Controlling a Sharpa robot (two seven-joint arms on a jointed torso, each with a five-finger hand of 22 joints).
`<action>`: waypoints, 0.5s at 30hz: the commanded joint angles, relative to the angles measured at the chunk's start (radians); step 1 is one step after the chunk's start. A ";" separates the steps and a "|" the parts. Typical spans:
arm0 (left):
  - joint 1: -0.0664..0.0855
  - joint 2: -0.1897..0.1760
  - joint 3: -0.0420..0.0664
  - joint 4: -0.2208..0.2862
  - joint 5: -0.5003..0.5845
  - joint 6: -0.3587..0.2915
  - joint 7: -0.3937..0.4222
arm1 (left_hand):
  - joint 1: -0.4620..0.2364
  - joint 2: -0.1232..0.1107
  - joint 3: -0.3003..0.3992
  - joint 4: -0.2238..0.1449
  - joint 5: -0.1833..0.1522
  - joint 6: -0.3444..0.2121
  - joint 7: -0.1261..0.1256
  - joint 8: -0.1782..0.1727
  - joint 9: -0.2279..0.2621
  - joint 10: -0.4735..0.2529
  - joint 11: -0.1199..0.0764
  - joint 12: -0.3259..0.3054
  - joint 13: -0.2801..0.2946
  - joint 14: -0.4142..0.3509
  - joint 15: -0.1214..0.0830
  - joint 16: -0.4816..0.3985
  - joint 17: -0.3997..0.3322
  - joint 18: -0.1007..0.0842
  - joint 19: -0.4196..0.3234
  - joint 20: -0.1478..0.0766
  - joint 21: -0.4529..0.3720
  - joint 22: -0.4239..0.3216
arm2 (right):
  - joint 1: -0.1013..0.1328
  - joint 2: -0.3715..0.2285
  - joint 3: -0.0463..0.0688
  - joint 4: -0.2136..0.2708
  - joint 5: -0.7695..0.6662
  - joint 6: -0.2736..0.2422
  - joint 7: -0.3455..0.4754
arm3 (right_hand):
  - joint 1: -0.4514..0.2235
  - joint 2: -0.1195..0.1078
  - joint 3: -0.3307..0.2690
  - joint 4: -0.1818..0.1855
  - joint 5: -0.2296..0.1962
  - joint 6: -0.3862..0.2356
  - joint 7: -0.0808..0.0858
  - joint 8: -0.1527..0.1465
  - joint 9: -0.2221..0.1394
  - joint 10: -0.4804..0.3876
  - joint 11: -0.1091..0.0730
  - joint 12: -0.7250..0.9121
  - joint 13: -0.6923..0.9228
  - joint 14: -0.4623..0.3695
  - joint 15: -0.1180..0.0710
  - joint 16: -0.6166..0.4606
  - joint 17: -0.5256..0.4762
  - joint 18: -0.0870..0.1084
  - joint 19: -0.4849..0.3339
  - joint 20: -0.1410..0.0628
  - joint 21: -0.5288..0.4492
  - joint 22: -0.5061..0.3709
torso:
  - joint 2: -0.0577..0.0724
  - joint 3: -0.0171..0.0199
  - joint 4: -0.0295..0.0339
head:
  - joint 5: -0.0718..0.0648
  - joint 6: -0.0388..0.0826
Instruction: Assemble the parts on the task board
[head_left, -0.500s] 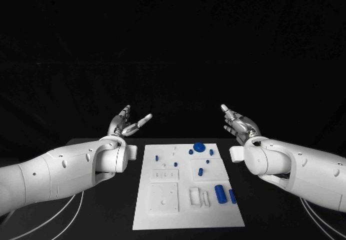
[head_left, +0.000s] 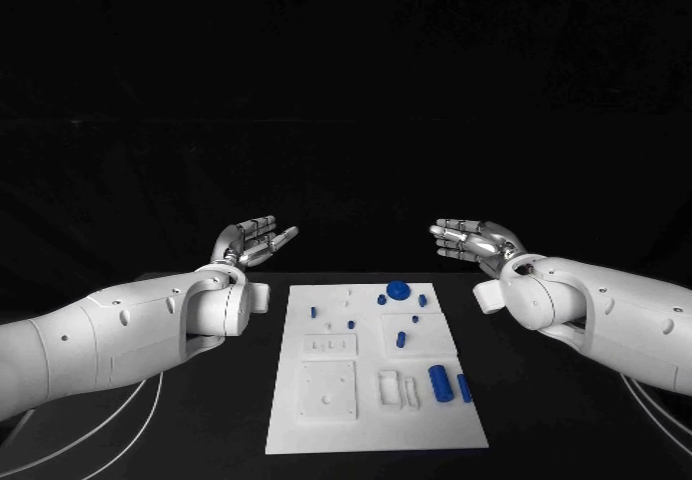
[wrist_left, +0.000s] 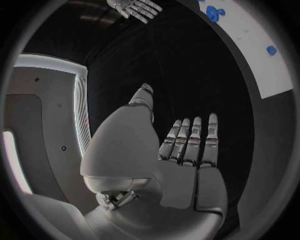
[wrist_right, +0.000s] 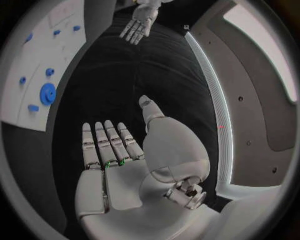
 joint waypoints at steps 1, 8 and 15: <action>0.004 -0.005 0.000 0.005 -0.010 0.097 -0.008 | 0.003 0.065 -0.002 -0.089 0.018 0.190 0.015 -0.002 0.010 0.264 0.015 0.013 0.007 0.304 0.024 0.020 0.021 -0.004 0.173 -0.042 0.065 0.017 | 0.000 0.009 0.001 -0.020 -0.355 -0.001 0.023 | 0.006 -0.024 0.209 -0.154 0.014 0.454 -0.014 0.018 0.023 0.456 -0.061 0.019 0.016 0.495 -0.069 0.022 0.033 -0.019 0.437 -0.091 0.034 0.019 | 0.004 -0.0012 -0.0007 | 0.001 -0.010; 0.015 -0.025 0.001 0.027 -0.066 0.144 -0.034 | 0.031 0.134 -0.023 -0.218 0.036 0.421 0.015 0.003 0.023 0.501 -0.008 0.016 0.011 0.594 -0.069 0.108 0.058 -0.110 0.418 -0.220 0.203 0.066 | 0.001 0.015 0.010 -0.039 -0.604 -0.005 -0.008 | -0.088 -0.094 0.297 -0.175 0.087 0.484 -0.037 0.017 0.022 0.588 -0.115 0.021 0.019 0.764 -0.167 0.071 0.104 -0.004 0.685 -0.180 0.089 0.037 | 0.018 0.0034 0.0034 | -0.006 -0.008; 0.034 -0.048 0.004 0.066 -0.119 0.196 -0.071 | 0.018 0.134 -0.049 -0.243 0.031 0.420 0.012 0.003 0.022 0.533 -0.026 0.017 0.012 0.659 -0.116 0.293 0.144 -0.134 0.472 -0.288 0.375 0.172 | 0.007 0.016 0.025 -0.029 -0.827 0.040 -0.078 | -0.064 -0.121 0.221 -0.185 0.139 0.486 -0.047 0.018 0.023 0.626 -0.139 0.020 0.021 0.919 -0.221 0.192 0.283 0.007 0.896 -0.253 0.159 0.058 | 0.047 0.0078 0.0143 | -0.018 0.008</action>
